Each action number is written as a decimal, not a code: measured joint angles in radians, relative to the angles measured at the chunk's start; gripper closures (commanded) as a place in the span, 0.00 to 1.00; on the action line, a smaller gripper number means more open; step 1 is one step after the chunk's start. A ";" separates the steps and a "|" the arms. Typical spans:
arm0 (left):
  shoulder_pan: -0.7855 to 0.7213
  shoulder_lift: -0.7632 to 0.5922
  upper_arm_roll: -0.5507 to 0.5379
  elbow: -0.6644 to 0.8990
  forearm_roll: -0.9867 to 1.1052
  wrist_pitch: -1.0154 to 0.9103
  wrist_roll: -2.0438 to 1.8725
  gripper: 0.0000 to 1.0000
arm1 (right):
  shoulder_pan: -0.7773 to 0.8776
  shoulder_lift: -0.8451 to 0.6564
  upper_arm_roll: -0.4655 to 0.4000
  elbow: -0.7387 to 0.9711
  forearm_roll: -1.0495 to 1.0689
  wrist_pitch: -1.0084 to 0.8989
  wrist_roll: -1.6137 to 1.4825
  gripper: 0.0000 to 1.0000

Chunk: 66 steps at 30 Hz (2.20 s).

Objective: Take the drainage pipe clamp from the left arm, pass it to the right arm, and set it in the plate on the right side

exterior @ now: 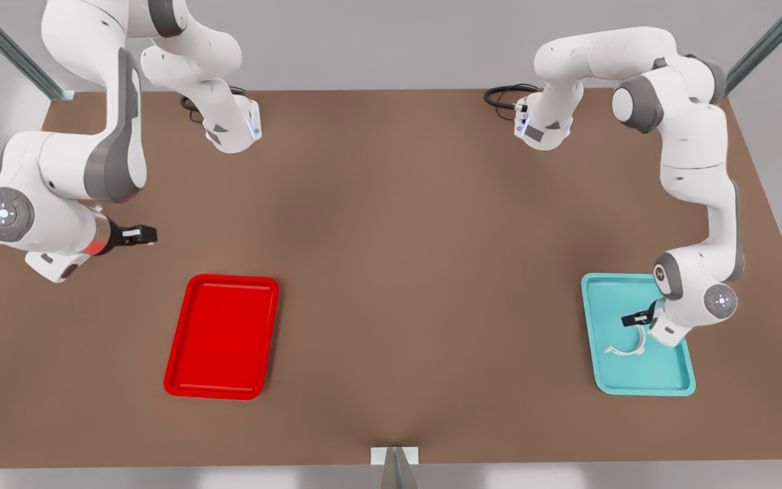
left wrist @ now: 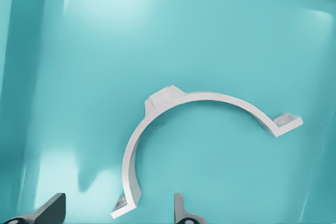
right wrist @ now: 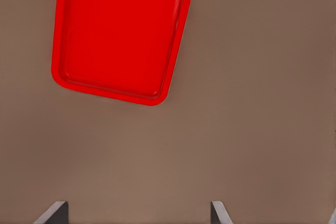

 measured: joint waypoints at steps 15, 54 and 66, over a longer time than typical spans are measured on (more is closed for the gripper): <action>0.021 0.007 -0.007 0.007 -0.103 0.083 0.010 0.36 | 0.006 0.021 0.000 -0.021 -0.009 0.026 -0.039 0.00; -0.508 -0.096 -0.094 0.260 -0.124 -0.154 -0.262 0.79 | 0.117 0.373 0.086 0.149 0.454 0.177 -0.344 0.00; -0.775 0.063 -0.109 0.521 -0.094 -0.196 -0.591 0.79 | 0.200 0.456 0.190 0.140 0.547 0.502 -0.706 0.00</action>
